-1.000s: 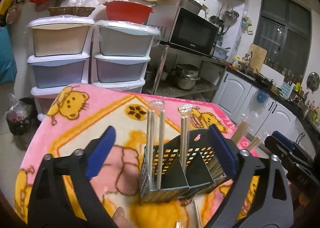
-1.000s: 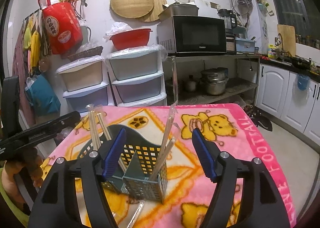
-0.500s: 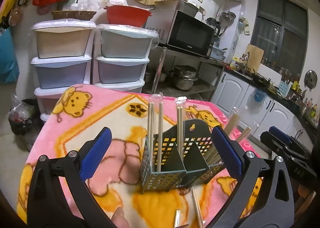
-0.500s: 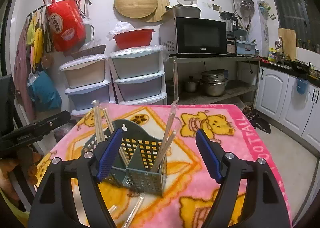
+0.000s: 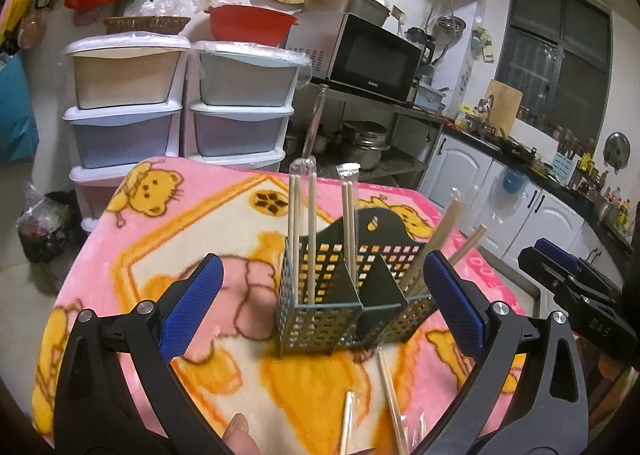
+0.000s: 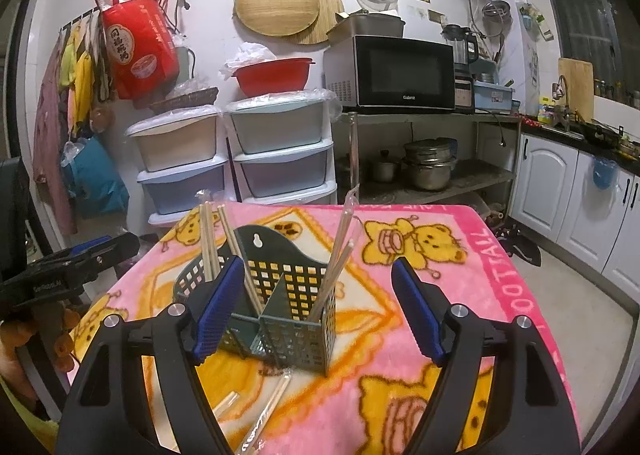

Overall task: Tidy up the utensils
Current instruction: 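Withdraw both open tools from the caddy toward the chopsticks on the blanket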

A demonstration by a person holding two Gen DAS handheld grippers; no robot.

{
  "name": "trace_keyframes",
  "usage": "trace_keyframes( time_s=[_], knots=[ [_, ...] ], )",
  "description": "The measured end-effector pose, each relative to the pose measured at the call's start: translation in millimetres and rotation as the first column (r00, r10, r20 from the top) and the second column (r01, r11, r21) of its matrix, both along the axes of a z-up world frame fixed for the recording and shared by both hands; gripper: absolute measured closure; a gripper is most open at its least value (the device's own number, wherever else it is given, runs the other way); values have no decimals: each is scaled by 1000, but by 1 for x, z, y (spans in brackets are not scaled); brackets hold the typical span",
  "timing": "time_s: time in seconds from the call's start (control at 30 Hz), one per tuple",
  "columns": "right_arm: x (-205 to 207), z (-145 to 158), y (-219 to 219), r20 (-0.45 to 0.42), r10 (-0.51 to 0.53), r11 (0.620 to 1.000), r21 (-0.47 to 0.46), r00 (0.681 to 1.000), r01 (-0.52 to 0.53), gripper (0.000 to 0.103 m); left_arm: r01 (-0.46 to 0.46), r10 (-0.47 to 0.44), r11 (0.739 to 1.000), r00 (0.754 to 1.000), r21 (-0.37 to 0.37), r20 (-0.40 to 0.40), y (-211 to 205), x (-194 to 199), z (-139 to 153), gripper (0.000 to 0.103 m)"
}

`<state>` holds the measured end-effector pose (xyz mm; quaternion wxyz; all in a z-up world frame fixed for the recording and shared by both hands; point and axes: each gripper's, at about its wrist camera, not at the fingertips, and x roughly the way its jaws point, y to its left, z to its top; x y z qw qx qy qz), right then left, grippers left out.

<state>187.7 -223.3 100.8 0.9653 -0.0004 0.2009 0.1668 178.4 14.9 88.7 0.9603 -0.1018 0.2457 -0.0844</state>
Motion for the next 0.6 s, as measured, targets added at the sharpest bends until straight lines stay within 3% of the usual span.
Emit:
trace_keyframes(
  time_s=[0.6],
  knots=[
    [-12,-28,-6,-98,21,1000,-18,995,-23,30,40,-38,999,996,25,-76,-11,-14,-27,11]
  ],
)
